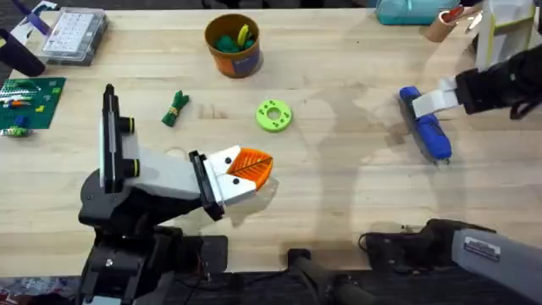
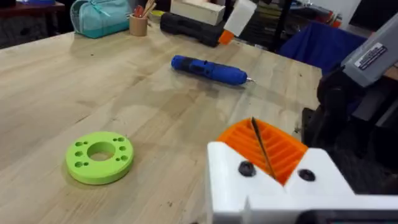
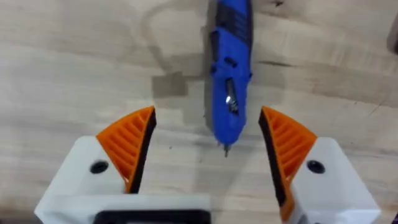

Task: Pick up the gripper from the table and insert it into the empty holder that is missing its gripper. Then pick up a screw, insert it into the mounting hole, and use the screwdriver to tighten it. Finally, clean up the table by picking up the vegetable and placing it into the bucket.

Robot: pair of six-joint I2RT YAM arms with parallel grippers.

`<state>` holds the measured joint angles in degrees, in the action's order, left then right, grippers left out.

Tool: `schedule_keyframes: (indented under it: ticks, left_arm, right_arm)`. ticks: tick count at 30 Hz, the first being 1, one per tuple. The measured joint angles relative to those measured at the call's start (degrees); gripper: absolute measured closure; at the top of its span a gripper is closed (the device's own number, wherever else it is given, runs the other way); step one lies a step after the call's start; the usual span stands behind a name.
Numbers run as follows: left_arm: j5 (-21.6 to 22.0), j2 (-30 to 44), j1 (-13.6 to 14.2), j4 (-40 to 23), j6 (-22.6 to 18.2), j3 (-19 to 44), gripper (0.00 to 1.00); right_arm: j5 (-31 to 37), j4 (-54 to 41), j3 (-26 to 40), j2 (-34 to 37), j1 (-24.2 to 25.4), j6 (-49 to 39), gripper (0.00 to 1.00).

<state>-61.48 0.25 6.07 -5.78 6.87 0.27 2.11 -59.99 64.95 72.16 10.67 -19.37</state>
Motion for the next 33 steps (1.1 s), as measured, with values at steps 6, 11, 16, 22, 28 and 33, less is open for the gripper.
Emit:
schedule_keyframes:
  ticks: [6, 11, 16, 22, 28, 33]
  left_arm:
    - [0.0, 0.0, 0.0, 0.0, 0.0, 0.0, 0.991]
    - [0.0, 0.0, 0.0, 0.0, 0.0, 0.0, 0.991]
    - [0.0, 0.0, 0.0, 0.0, 0.0, 0.0, 0.991]
    - [0.0, 0.0, 0.0, 0.0, 0.0, 0.0, 0.991]
    - [0.0, 0.0, 0.0, 0.0, 0.0, 0.0, 0.991]
    - [0.0, 0.0, 0.0, 0.0, 0.0, 0.0, 0.991]
  right_arm:
    - [0.0, 8.4, 0.0, 5.5, 1.5, -5.8, 0.004]
    - [0.0, 14.5, 0.0, 10.7, 1.5, -9.8, 0.004]
    - [0.0, 15.3, 0.0, 16.1, 1.5, -12.1, 0.003]
    - [0.0, 17.0, 0.0, 23.4, 1.5, -14.0, 0.007]
    - [0.0, 17.3, -0.1, 27.9, 1.6, -14.1, 0.022]
    - [-0.5, 17.5, -0.1, 28.3, 2.4, -13.6, 0.007]
